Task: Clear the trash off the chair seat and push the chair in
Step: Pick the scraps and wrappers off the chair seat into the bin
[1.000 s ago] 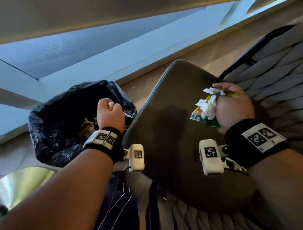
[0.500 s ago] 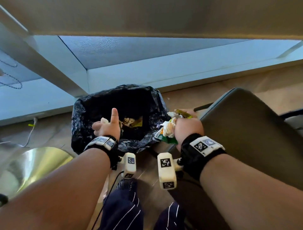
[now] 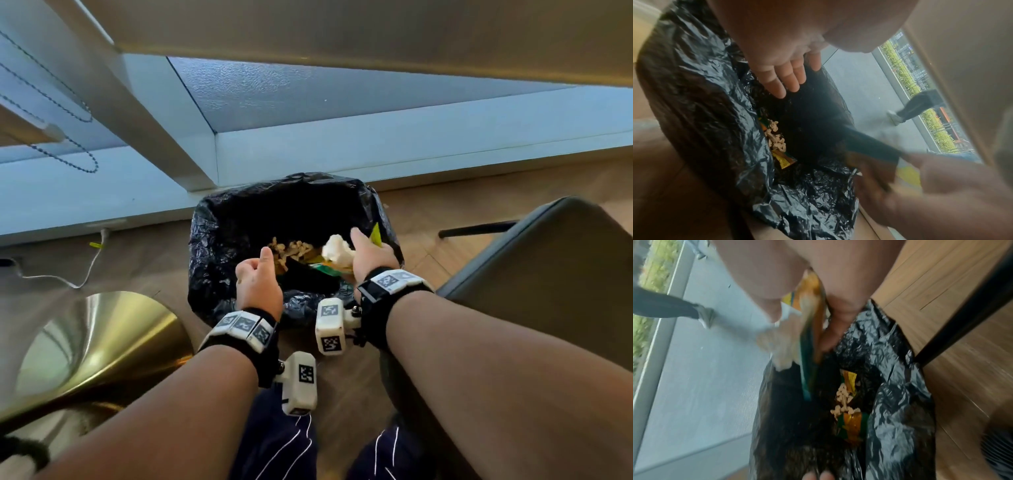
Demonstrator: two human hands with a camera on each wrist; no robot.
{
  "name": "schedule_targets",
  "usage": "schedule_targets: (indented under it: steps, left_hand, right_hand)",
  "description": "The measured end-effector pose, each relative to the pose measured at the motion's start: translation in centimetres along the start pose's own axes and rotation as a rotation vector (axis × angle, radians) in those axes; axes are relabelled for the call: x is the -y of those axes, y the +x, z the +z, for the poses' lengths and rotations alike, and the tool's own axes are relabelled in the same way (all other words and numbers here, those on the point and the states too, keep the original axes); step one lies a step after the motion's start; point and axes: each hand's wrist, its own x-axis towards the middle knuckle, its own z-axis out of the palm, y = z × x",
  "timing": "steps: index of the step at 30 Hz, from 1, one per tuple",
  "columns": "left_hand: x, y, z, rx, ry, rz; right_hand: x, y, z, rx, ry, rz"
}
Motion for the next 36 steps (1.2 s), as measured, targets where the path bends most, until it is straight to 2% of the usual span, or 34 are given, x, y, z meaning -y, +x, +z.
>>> schedule_targets:
  steps: [3,6,8,11,12,15,17,21,24,27,29,32,33,35,36]
  left_hand:
    - [-0.1,0.1,0.0,0.021,-0.007,0.051]
    - [-0.3,0.0,0.1,0.029,-0.003,0.1]
    - [-0.5,-0.1,0.2,0.051,-0.01,0.134]
    - [-0.8,-0.8,0.3,0.085,-0.006,0.166]
    - [-1.0,-1.1,0.3,0.094,-0.002,0.175]
    - [-1.7,-2.5,0.3,0.114,0.034,0.227]
    - [-2.3,-3.7,0.6,0.143,0.105,0.33]
    - [-4.0,-8.3,2.6,0.323,0.222,0.51]
    - [-5.8,-14.1,5.1,0.46,0.438,0.706]
    - [-6.6,-20.6,8.0,0.599,0.572,0.864]
    - [-6.2,-24.4,10.0,0.747,0.652,0.994]
    - [-4.0,-29.3,13.4,1.076,0.914,1.25]
    - [-3.1,-30.7,14.5,1.138,1.042,1.358]
    - [-0.8,-32.6,16.5,1.161,1.276,1.557]
    - [0.4,-33.2,17.4,1.154,1.34,1.612]
  right_hand:
    - [0.0,-0.8,1.5,0.173,-0.024,0.077]
    - [-0.5,-0.3,0.8,0.17,-0.089,0.076]
    - [-0.8,0.3,0.0,0.24,0.038,0.143]
    - [-1.3,0.8,-1.6,0.471,0.352,0.18]
    - [-1.3,0.7,-2.0,0.507,0.397,0.177]
    - [-1.2,0.0,-3.6,0.525,0.412,0.152]
    - [-1.1,-0.8,-5.2,0.535,0.356,0.104]
    - [-1.1,-3.1,-11.5,0.34,0.289,-0.104]
    - [-1.1,-4.8,-18.4,0.162,0.284,-0.252]
    - [-2.1,-6.2,-26.6,-0.052,0.025,-0.39]
    - [-3.5,-6.6,-32.3,-0.241,-0.181,-0.447]
    - [-7.6,-6.6,-40.6,-0.496,-0.309,-0.398]
    - [-9.4,-6.4,-42.9,-0.546,-0.355,-0.342]
    - [-13.3,-5.9,-46.2,-0.559,-0.414,-0.21]
    - [-15.3,-5.7,-47.1,-0.538,-0.414,-0.14]
